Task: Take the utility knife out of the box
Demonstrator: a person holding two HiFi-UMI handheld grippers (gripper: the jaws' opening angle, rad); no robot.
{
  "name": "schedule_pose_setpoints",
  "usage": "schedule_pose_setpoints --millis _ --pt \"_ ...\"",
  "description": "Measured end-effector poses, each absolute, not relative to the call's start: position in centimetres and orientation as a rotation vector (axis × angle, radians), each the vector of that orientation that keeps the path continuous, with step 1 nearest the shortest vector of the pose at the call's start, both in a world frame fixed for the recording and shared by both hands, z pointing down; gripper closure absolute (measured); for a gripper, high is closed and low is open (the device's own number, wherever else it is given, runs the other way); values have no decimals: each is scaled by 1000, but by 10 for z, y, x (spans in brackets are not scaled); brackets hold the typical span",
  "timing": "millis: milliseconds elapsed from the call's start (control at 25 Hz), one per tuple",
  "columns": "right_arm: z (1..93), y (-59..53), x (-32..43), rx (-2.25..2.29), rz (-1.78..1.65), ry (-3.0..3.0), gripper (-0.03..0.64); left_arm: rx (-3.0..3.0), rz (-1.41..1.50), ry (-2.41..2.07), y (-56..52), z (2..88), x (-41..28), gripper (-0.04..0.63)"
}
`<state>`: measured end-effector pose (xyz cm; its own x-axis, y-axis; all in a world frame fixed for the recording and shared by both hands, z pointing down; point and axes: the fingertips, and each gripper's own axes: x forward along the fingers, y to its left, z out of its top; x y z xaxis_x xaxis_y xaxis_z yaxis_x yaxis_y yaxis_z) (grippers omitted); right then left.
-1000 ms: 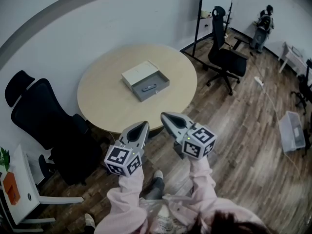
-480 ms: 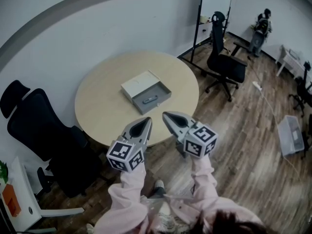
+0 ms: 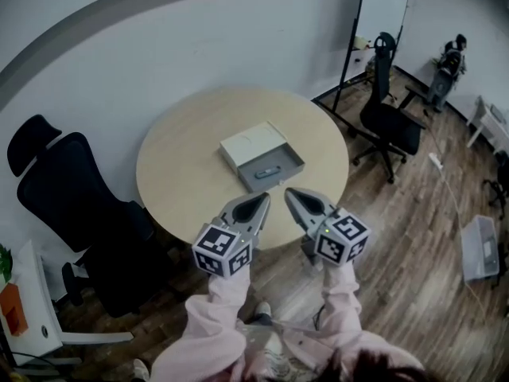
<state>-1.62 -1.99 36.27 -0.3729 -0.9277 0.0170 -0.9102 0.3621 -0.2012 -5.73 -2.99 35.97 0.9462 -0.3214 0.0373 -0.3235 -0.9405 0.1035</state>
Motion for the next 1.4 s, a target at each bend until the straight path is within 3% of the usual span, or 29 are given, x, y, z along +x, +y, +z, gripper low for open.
schedule_pose_setpoints --millis 640,1400 --pt "377 -77 -42 -1630 -300 2565 627 2928 57 -620 -85 384 -94 584" --pt "390 -138 -6 -1525 -362 2666 627 2838 122 -723 -128 409 -59 584"
